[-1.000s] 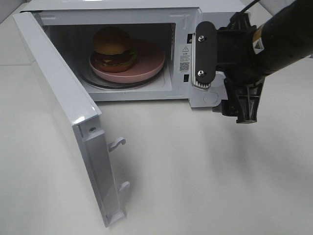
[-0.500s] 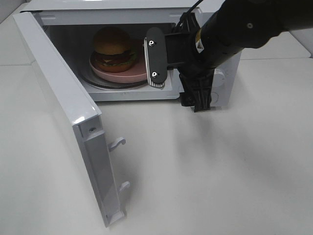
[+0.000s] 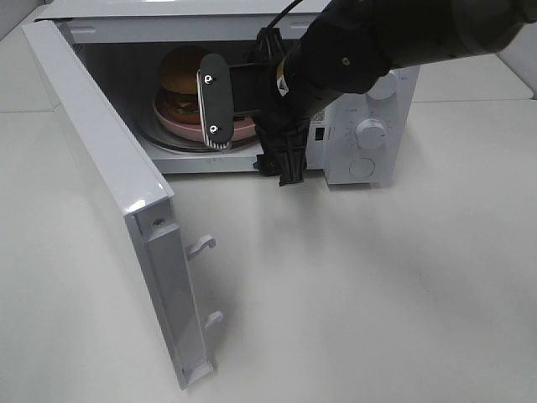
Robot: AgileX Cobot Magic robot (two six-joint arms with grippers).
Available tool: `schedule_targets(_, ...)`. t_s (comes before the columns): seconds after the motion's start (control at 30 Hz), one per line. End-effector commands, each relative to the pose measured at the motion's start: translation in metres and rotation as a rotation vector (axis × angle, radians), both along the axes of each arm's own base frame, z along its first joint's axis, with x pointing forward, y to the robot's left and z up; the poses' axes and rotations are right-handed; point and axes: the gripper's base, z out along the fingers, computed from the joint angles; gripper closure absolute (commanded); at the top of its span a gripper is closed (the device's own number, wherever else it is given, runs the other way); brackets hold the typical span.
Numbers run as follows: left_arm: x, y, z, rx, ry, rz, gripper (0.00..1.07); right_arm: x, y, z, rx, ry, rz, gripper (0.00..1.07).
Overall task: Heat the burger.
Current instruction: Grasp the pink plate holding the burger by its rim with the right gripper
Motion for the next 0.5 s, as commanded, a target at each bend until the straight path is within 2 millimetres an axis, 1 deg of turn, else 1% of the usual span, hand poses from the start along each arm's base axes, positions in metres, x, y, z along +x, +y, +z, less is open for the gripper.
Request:
schedule_targets(0.03, 0.000, 0.000, -0.001, -0.004, -0.004, 0.009, 0.06, 0.005, 0.008, -0.002, 0.020, -0.019, 0.017, 0.19)
schedule_targets(0.1, 0.000, 0.000, -0.001, -0.004, -0.004, 0.009, 0.06, 0.007, 0.009, -0.004, 0.026, -0.020, 0.017, 0.19)
schedule_targets(0.17, 0.000, 0.000, -0.001, -0.004, -0.004, 0.009, 0.06, 0.015, 0.017, -0.014, 0.035, -0.021, 0.024, 0.20)
schedule_targets(0.2, 0.000, 0.000, -0.001, -0.004, -0.004, 0.009, 0.06, 0.015, 0.017, -0.014, 0.035, -0.021, 0.024, 0.20)
schedule_targets(0.23, 0.000, 0.000, -0.001, -0.004, -0.004, 0.009, 0.06, 0.019, 0.021, -0.020, 0.034, -0.016, 0.024, 0.20)
schedule_targets(0.37, 0.000, 0.000, -0.001, -0.004, -0.004, 0.009, 0.06, 0.026, 0.025, -0.028, 0.038, -0.017, 0.024, 0.21)
schedule_targets(0.5, 0.000, 0.000, -0.001, -0.004, -0.004, 0.009, 0.06, 0.036, 0.033, -0.037, 0.045, -0.022, 0.026, 0.22)
